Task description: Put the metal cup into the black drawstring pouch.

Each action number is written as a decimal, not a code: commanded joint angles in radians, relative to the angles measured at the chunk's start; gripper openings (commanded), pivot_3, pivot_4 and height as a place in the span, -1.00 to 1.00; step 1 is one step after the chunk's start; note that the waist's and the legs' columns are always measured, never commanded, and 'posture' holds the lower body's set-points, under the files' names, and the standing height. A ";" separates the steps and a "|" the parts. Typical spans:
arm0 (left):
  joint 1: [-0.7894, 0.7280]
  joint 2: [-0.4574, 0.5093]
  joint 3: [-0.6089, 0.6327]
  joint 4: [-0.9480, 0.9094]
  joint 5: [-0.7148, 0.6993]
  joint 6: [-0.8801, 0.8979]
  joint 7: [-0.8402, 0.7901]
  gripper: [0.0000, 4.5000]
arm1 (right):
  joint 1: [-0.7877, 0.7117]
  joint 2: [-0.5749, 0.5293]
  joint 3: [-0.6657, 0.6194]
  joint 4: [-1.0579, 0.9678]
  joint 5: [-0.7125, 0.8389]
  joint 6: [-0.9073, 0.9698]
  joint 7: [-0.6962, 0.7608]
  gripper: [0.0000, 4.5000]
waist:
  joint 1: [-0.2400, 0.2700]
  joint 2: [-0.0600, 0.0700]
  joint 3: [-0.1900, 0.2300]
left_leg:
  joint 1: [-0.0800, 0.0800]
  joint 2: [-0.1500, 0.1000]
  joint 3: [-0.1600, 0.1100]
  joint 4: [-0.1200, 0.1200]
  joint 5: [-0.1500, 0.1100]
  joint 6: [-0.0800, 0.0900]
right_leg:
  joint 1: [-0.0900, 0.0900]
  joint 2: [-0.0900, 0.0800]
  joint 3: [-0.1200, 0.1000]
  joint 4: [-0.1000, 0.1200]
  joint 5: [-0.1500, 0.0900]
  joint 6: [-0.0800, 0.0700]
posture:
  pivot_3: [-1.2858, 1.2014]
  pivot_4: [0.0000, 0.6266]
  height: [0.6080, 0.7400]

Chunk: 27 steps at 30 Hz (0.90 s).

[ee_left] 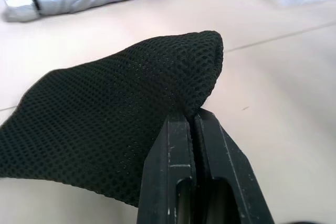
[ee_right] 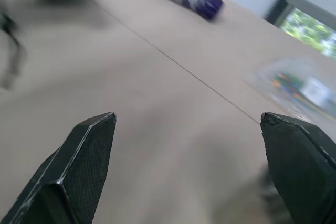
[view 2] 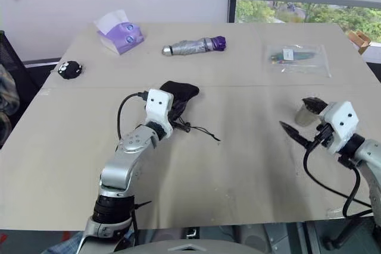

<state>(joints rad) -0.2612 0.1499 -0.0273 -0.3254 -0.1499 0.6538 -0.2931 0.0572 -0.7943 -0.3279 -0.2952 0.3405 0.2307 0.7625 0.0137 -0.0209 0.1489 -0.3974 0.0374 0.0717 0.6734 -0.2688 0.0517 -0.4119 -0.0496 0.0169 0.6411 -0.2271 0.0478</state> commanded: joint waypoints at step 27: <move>-0.161 0.162 0.217 0.012 -0.592 0.283 -0.242 -1.00 | -0.313 0.059 0.172 -0.139 -0.067 0.236 -0.074 -0.99 | -0.012 0.000 0.001 | 0.000 0.001 -0.002 0.000 0.003 -0.004 | 0.000 0.002 -0.001 0.001 0.002 0.003 | 0.03 -0.52 1.00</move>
<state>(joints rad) -0.3991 0.3059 0.1943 -0.3064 -0.7212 0.9551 -0.5222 -0.2127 -0.7614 -0.1438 -0.3527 0.2094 0.4207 0.7245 0.0021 -0.0214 0.1497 -0.3976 0.0381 0.0694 0.6731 -0.2662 0.0474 -0.4123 -0.0478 0.0157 0.6420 -0.2253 0.0509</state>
